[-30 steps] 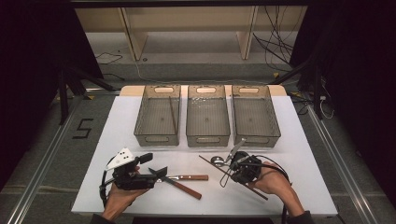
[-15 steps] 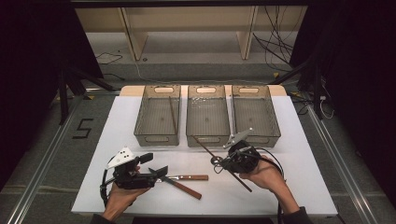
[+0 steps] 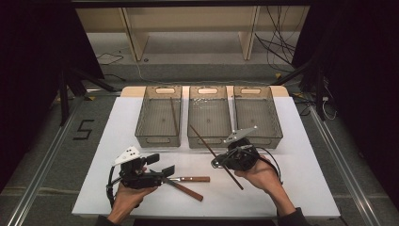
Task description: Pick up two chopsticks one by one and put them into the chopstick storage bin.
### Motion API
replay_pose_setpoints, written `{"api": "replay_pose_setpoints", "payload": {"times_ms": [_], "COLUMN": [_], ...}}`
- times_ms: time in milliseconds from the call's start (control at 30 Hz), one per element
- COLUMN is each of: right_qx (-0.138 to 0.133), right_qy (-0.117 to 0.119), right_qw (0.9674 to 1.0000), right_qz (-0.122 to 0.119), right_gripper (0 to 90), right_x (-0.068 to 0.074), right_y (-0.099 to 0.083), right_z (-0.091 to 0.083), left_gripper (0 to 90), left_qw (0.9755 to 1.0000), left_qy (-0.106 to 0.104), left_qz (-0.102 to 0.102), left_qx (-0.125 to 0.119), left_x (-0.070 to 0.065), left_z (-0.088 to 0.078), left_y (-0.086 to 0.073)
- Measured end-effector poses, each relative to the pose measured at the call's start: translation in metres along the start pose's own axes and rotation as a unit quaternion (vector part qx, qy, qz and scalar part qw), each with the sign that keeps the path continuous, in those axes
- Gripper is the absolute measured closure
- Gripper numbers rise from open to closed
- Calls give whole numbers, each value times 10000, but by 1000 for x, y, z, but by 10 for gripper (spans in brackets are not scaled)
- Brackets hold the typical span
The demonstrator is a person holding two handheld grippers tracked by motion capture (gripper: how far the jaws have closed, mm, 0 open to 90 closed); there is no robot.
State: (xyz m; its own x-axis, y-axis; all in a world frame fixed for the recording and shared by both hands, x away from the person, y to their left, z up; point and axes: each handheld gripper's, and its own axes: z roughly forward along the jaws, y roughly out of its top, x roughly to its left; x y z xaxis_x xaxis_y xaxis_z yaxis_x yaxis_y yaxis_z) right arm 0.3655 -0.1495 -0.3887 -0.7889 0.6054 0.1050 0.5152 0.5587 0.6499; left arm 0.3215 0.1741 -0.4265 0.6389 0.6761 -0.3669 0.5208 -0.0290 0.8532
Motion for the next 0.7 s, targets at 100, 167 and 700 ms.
{"api": "replay_pose_setpoints", "payload": {"times_ms": [100, 167, 700], "right_qx": [-108, -174, -601], "right_qy": [11, 26, 34], "right_qw": [9999, 9998, 9982], "right_qz": [36, 56, 80], "right_gripper": [855, 856, 855], "right_x": [1, 1, 13], "right_y": [1, 1, 6], "right_z": [-1, -1, 4], "left_gripper": [157, 158, 169], "left_qw": [10000, 9999, 9975], "left_qy": [10, -14, -237], "left_qz": [-50, -122, -668], "left_qx": [24, 37, 16], "left_x": [-2, -4, -10], "left_z": [4, 7, 29], "left_y": [4, 8, 38]}}
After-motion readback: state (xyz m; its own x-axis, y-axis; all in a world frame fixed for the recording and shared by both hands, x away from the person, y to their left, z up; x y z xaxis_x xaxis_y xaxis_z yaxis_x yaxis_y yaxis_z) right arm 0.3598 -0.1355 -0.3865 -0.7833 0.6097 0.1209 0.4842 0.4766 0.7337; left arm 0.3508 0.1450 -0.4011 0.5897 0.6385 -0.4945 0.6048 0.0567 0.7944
